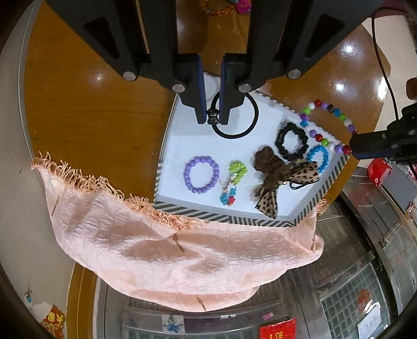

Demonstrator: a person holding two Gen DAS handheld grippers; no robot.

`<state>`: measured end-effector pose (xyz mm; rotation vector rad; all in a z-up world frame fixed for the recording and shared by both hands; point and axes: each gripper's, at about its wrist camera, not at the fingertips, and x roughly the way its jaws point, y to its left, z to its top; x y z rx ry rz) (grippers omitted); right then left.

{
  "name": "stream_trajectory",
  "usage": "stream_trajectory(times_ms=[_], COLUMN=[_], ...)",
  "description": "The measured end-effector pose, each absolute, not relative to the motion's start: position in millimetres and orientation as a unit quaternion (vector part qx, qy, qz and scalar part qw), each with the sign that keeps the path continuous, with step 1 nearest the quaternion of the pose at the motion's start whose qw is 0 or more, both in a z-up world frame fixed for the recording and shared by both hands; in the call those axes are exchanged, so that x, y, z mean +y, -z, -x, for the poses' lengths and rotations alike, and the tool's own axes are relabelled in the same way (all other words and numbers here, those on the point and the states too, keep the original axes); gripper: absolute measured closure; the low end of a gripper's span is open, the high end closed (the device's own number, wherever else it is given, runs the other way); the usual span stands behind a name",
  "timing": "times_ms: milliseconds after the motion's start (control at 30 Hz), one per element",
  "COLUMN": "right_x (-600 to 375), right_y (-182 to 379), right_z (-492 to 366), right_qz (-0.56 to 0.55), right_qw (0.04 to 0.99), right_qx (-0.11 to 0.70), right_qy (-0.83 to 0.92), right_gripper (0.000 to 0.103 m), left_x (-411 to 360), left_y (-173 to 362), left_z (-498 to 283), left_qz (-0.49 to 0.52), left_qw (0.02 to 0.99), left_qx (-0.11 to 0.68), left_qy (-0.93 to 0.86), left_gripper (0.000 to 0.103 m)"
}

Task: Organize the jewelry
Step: 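Carry both items into the striped tray and open both grippers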

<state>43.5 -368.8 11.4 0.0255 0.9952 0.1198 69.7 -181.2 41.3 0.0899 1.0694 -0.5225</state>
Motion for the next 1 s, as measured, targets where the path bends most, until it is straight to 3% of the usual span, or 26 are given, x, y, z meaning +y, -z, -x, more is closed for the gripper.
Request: stream_trajectory(times_ms=[533,1000], right_x=[-384,-375], right_y=[25,55], right_z=[-88,-117], right_qz=[-0.022,0.016], right_qw=[0.853,0.835], right_qx=[0.518,0.545], right_qy=[-0.063,-0.067], right_gripper=[0.093,0.093], left_x=[-237,-208], left_y=[-3,45], left_z=[-113,-141], left_qz=[-0.039,-0.019], left_qw=[0.806,0.788], left_qx=[0.540,0.586], left_qy=[0.242,0.188], left_gripper=[0.094,0.094])
